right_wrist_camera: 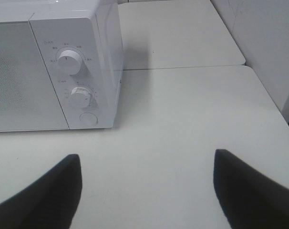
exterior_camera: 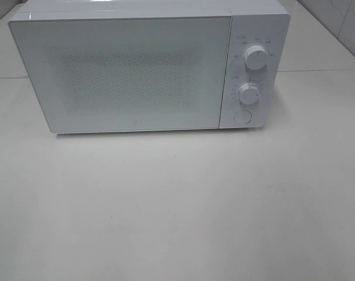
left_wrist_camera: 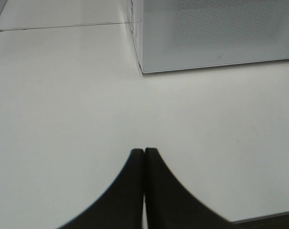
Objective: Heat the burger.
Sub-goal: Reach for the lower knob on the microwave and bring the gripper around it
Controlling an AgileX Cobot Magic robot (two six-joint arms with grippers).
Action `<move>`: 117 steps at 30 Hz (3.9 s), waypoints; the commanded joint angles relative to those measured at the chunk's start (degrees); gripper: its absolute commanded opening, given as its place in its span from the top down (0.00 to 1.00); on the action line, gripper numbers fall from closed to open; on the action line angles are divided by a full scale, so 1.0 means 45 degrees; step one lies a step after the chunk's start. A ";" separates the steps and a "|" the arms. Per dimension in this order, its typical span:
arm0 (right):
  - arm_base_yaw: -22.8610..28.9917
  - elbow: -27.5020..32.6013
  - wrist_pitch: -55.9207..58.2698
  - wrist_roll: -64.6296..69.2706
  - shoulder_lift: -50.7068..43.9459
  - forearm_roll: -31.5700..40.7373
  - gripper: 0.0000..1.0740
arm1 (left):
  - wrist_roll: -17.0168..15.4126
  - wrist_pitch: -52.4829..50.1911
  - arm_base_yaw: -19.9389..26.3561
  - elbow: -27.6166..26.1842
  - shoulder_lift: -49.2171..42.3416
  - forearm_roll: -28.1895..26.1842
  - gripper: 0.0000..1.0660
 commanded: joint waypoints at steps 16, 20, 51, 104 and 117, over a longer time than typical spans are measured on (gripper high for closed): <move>-0.0051 0.0038 -0.6850 0.0369 0.6723 0.0166 0.33 | -0.0013 -0.0204 0.0013 0.0051 -0.0293 0.0051 1.00; -0.0051 0.0038 -0.8174 0.0675 0.7767 0.0166 0.33 | -0.0013 -0.0204 0.0013 0.0051 -0.0293 0.0051 1.00; 0.4520 -0.0420 -1.6361 -0.0649 1.6247 0.2406 0.33 | -0.0013 -0.0204 0.0013 0.0051 -0.0293 0.0051 1.00; 0.6150 -0.2941 -2.0588 -0.2648 2.1467 0.5437 0.45 | -0.0013 -0.0204 0.0013 0.0051 -0.0293 0.0051 1.00; 0.6150 -0.2941 -2.0639 -0.2699 2.1467 0.5666 0.90 | -0.0013 -0.0204 0.0013 0.0051 -0.0293 0.0051 1.00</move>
